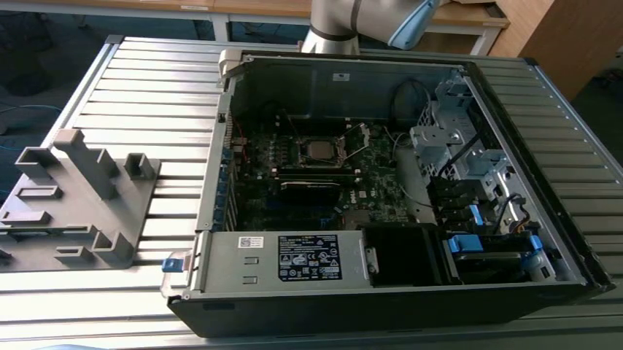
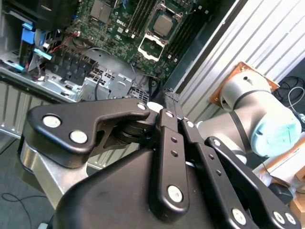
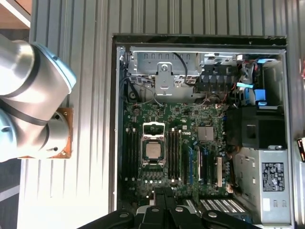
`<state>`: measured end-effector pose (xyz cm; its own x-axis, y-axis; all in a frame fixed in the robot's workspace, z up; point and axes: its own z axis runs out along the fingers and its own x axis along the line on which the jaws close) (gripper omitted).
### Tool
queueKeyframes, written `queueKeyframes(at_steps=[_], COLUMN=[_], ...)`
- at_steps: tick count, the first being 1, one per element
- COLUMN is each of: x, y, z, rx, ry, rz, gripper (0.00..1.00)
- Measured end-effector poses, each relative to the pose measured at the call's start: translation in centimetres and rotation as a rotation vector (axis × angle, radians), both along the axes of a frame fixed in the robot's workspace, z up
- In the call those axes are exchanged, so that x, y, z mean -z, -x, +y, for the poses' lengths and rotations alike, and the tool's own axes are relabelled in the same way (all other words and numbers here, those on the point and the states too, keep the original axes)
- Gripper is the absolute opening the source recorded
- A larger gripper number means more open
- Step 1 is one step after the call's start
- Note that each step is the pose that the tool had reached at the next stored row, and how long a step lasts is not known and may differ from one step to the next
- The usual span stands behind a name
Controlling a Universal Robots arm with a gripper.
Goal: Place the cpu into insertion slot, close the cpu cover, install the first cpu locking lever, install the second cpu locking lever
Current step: 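Place the cpu into insertion slot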
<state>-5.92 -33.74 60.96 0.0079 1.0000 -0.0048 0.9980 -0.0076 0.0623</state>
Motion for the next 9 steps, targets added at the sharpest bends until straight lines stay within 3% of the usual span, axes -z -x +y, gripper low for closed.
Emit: queueKeyframes(at_steps=[9], x=[-4.11], y=[0.0], z=[0.0], rx=[0.0], ry=[-0.0001], rz=[-0.0001], gripper=[0.11])
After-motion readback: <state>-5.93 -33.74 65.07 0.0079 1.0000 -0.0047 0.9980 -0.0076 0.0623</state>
